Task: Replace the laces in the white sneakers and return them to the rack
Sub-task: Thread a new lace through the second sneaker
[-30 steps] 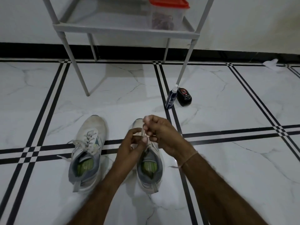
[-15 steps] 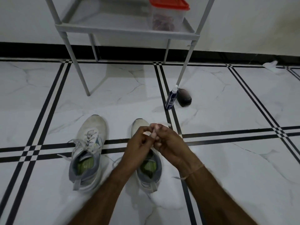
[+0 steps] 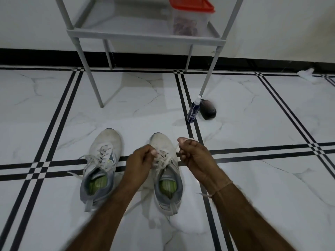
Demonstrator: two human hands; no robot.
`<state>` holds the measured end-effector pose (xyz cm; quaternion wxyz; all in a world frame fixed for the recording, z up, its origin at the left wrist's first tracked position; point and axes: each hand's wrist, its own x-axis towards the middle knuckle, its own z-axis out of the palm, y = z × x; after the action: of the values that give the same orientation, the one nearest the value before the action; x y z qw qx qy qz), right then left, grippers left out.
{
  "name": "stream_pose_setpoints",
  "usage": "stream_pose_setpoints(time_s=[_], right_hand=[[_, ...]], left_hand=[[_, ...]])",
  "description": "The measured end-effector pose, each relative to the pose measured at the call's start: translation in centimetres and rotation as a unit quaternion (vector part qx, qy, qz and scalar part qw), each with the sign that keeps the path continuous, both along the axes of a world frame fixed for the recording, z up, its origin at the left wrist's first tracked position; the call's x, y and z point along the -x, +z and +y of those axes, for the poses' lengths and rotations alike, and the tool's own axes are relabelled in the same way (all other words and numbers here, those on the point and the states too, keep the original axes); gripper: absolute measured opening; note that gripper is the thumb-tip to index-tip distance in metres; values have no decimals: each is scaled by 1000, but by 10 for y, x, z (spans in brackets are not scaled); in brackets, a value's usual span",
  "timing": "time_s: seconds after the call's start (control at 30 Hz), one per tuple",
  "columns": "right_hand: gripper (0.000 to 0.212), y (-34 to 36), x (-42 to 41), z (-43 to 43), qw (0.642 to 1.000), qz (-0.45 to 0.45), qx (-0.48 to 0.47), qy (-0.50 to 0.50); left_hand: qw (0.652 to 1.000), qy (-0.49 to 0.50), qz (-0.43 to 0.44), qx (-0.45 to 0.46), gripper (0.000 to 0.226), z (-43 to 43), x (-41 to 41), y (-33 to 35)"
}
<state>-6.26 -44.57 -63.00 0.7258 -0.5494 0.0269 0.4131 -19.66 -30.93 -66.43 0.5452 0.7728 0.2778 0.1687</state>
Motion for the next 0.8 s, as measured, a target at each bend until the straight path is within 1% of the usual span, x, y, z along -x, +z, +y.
stream_pose_setpoints(time_s=[0.07, 0.1, 0.13, 0.2, 0.27, 0.37, 0.4, 0.43, 0.5, 0.53, 0.57, 0.6, 0.63, 0.67, 0.7, 0.73, 0.8], right_hand=[[11, -1, 4, 0, 997, -40, 38, 60], [11, -1, 9, 3, 991, -64, 61, 97], [11, -4, 16, 6, 988, -73, 71, 114], [8, -5, 21, 12, 993, -57, 50, 89], [7, -6, 14, 8, 999, -1, 14, 41], [9, -9, 2, -6, 998, 55, -31, -3], [10, -12, 1, -11, 997, 60, -37, -6], [11, -14, 2, -14, 998, 58, -34, -3], [10, -18, 6, -17, 999, 31, -6, 23], [10, -19, 9, -17, 999, 7, 9, 46], [9, -18, 12, -15, 997, -20, 23, 72], [8, -16, 16, -12, 994, -49, 34, 96], [7, -14, 19, -9, 991, -76, 40, 105], [7, -13, 21, -5, 989, -98, 46, 101], [6, -13, 21, -3, 988, -115, 51, 93], [4, -12, 21, -3, 986, -129, 53, 88], [10, -16, 18, -6, 983, -145, 55, 102]], left_hand=[[999, -22, -28, 36, 23, -6, 1, 7], [997, -48, -20, 53, 26, -12, -5, 14], [996, -67, 1, 51, 27, -17, -10, 19], [998, -70, 8, 6, 23, -20, -23, 27], [998, -52, 15, -26, 23, -11, -24, 27], [999, -46, 22, -12, 28, 14, -5, 14], [998, -36, 34, -32, 28, 23, 3, 9], [993, -20, 72, -90, 29, 29, 9, 6], [957, 21, 176, -228, 28, 38, 17, -2], [944, 33, 190, -267, 23, 38, 17, -3], [946, 23, 165, -278, 20, 32, 16, -1], [957, -13, 121, -262, 28, 22, 12, 1], [975, -56, 75, -202, 38, 10, 7, 4], [988, -86, 53, -118, 40, -2, 0, 9], [993, -97, 43, -50, 35, -12, -6, 13], [996, -86, 31, -12, 24, -18, -10, 16], [998, -37, 16, -41, 8, -17, -13, 13]])
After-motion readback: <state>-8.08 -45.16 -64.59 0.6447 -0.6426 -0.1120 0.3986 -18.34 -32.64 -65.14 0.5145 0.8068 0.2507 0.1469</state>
